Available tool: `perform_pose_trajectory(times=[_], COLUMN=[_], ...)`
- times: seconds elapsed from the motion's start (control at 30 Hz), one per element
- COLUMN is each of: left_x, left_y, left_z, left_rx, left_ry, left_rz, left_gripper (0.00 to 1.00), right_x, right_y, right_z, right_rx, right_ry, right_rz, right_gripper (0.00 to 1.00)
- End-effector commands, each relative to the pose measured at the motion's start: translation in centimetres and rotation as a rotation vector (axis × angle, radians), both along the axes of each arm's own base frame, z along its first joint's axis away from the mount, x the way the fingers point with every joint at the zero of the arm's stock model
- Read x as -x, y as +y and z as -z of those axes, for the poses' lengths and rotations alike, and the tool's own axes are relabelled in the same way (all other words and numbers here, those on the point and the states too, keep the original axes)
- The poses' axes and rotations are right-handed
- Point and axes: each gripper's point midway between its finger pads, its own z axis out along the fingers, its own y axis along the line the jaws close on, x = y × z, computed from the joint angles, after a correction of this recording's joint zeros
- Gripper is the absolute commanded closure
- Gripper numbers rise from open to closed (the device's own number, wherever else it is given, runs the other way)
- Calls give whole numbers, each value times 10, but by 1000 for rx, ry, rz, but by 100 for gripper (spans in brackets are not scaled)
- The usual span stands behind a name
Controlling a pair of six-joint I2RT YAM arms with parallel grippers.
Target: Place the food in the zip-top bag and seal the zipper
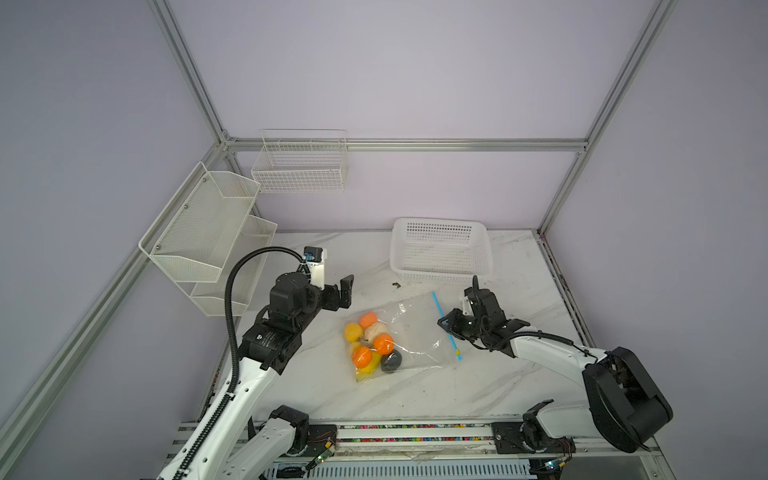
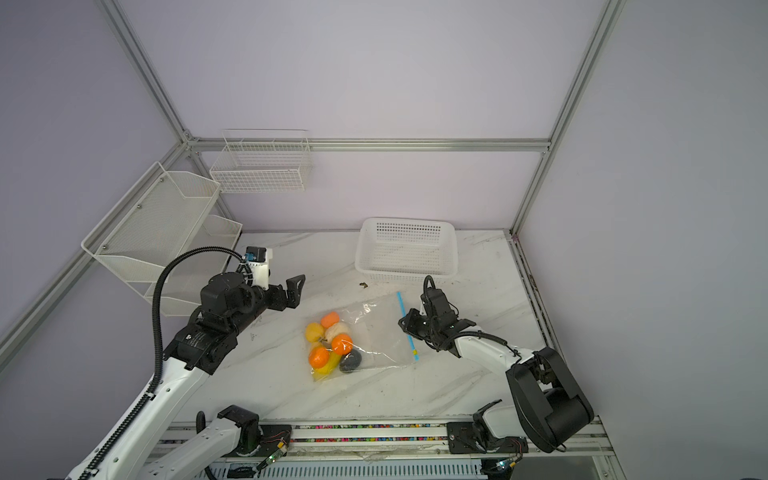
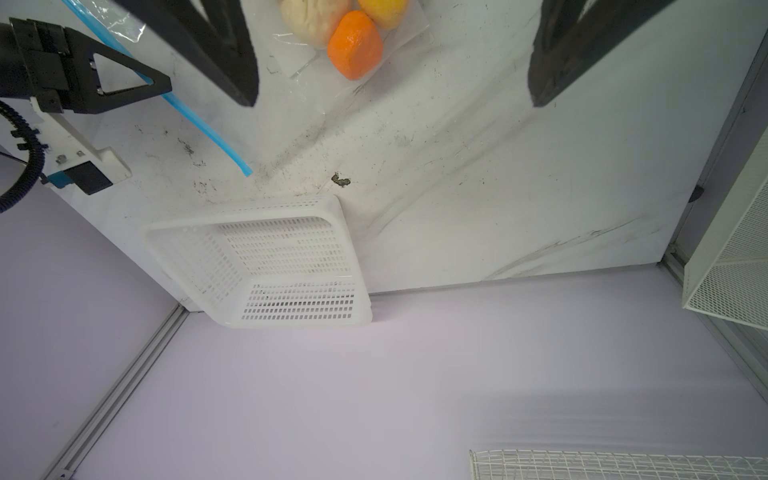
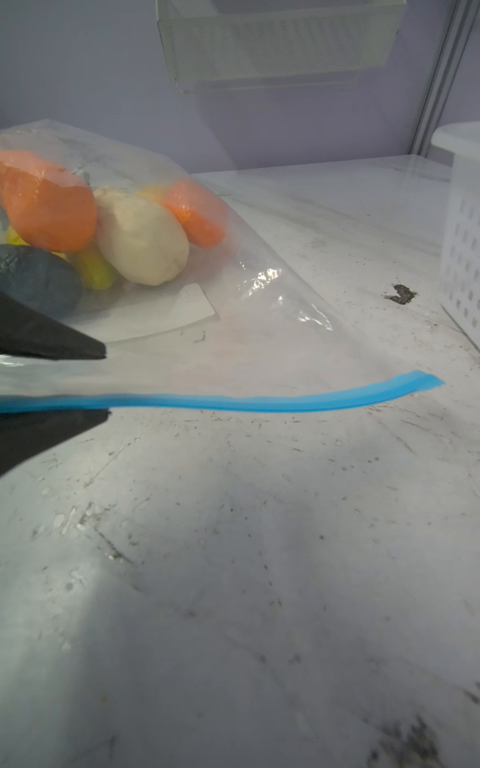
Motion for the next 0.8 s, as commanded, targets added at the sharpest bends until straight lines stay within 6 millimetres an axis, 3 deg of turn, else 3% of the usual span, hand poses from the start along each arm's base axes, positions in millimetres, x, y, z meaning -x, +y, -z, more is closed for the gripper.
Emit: perform_pose_trajectory(times=[0.0, 0.17, 0.4, 0.47, 0.67, 0.77], left_x=[-2, -2, -3, -3, -1, 4], left_y=[-5, -8, -12, -12, -16, -16], left_z=[14, 30, 48, 51, 65, 77], left_rx=[18, 17, 16, 15, 52, 64], left_ry=[24, 66, 119, 126, 175, 205], left_rz=[16, 28, 40, 41, 46, 45], left_gripper=[0, 0, 0, 0, 0, 0], right_x=[-8, -15, -26, -25, 12, 48], right_y=[0, -8, -17, -10, 64, 108], right_z=[0, -7, -78, -93, -132, -148], right_rx=[8, 37, 115, 87, -22, -102], right_ry=[-42, -87, -349, -392, -631, -821], right_rz=[-36, -46, -88, -122, -352, -524], right_gripper=[70, 60, 54, 56, 57, 57])
